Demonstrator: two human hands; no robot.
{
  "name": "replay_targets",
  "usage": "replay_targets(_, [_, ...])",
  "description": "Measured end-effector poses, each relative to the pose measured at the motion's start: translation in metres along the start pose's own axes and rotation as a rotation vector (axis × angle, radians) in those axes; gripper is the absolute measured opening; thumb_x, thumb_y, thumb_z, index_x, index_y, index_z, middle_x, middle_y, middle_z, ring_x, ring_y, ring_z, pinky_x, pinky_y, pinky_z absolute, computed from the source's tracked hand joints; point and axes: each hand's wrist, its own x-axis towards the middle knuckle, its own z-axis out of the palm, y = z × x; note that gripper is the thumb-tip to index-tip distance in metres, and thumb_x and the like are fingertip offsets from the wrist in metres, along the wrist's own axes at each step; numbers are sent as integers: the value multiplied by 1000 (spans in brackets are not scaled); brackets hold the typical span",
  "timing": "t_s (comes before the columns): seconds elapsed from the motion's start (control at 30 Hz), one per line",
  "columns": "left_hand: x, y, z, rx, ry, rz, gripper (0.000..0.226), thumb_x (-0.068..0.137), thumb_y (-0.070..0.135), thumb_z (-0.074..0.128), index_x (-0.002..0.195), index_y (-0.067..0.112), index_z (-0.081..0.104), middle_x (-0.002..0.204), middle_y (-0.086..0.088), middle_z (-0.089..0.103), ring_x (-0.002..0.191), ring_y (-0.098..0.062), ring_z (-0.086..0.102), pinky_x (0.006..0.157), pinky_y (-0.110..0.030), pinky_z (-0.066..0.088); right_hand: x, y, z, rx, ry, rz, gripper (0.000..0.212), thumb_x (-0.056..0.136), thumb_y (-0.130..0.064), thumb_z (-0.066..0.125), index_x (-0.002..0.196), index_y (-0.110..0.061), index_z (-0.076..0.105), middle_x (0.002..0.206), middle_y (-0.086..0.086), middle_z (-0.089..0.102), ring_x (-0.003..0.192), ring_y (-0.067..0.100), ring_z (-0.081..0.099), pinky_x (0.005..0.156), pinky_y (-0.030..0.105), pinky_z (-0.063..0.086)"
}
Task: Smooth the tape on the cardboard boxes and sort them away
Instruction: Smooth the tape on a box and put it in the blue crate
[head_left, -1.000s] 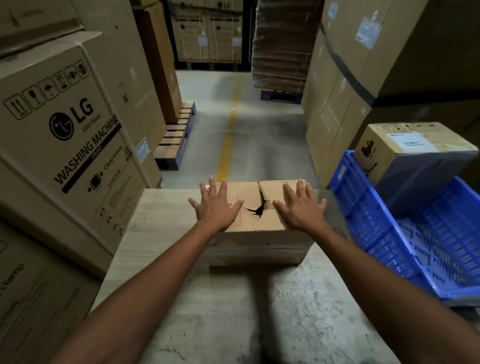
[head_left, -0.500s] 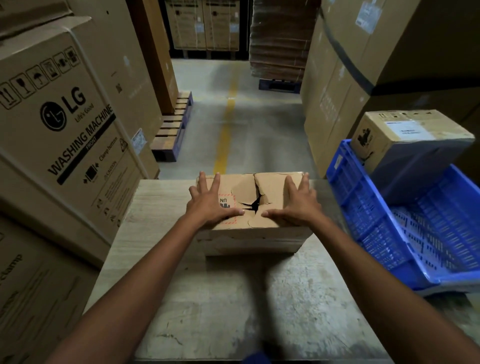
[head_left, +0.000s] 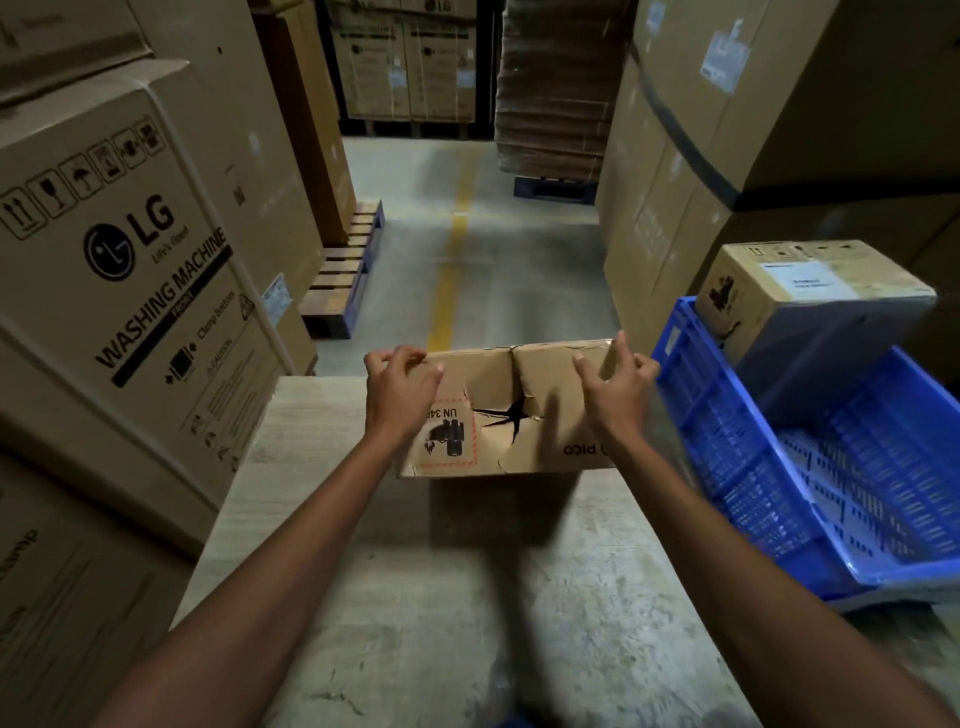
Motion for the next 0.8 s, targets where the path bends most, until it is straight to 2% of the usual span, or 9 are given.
replay_targets(0.07, [-7, -4, -1, -1, 25, -6, 31, 94, 41, 64, 118, 23, 57, 124, 0, 34, 101, -17, 58, 62, -14, 48, -11, 2, 3, 112, 84, 54, 59, 91, -46, 65, 142, -21, 47, 133, 11, 38, 115, 24, 52, 90, 33, 46])
replay_targets(0.13, [-20, -13, 0, 14, 52, -19, 25, 95, 37, 64, 113, 21, 61, 122, -2, 36, 101, -17, 54, 63, -12, 44, -25, 10, 8, 175, 140, 132, 49, 91, -44, 68, 127, -16, 50, 131, 11, 42, 111, 24, 54, 85, 29, 42])
replay_targets(0.27, [-46, -33, 9, 45, 109, -80, 11, 93, 32, 67, 95, 22, 61, 115, -1, 41, 95, -20, 57, 81, -32, 54, -56, 39, 22, 139, 148, 235, 42, 86, -40, 74, 107, -17, 46, 126, 11, 44, 105, 28, 56, 83, 30, 44])
replay_targets(0.43, [-75, -49, 22, 44, 112, -207, 16, 90, 21, 68, 103, 15, 63, 128, -2, 49, 93, -16, 54, 77, -24, 39, -86, 65, 30, 118, 129, 276, 38, 82, -28, 75, 106, -16, 48, 123, 6, 40, 97, 27, 56, 82, 32, 48])
replay_targets(0.53, [-92, -62, 28, 31, 87, -220, 17, 89, 17, 69, 105, 14, 64, 127, -3, 52, 102, -22, 59, 78, -24, 36, -97, 79, 32, 84, 111, 300, 38, 80, -30, 74, 104, -21, 46, 120, 3, 38, 101, 31, 57, 85, 38, 51])
replay_targets(0.6, [-99, -74, 30, 42, 52, -219, 18, 88, 17, 69, 106, 14, 64, 125, -4, 53, 106, -23, 59, 78, -24, 36, -104, 90, 32, 56, 71, 303, 37, 81, -32, 74, 105, -21, 47, 119, 2, 37, 98, 32, 58, 81, 36, 50])
replay_targets(0.7, [-102, -85, 29, 128, 1, -114, 20, 88, 16, 71, 106, 13, 63, 128, -8, 51, 114, -29, 55, 83, -28, 41, -109, 98, 27, -29, 10, 228, 36, 86, -35, 73, 107, -18, 50, 118, 5, 40, 98, 32, 58, 77, 32, 43])
replay_targets(0.73, [-101, -87, 29, 210, -7, -39, 21, 87, 16, 71, 106, 11, 64, 132, -12, 50, 119, -32, 52, 86, -33, 43, -109, 98, 26, -102, 7, 184, 35, 87, -35, 72, 108, -16, 52, 119, 7, 42, 103, 32, 57, 81, 35, 44])
replay_targets(0.8, [-98, -87, 31, 391, -18, 162, 23, 85, 15, 72, 107, 11, 66, 140, -18, 48, 129, -37, 46, 97, -45, 44, -108, 97, 27, -313, 40, 9, 33, 89, -31, 70, 112, -12, 58, 127, 12, 48, 117, 33, 52, 98, 48, 42])
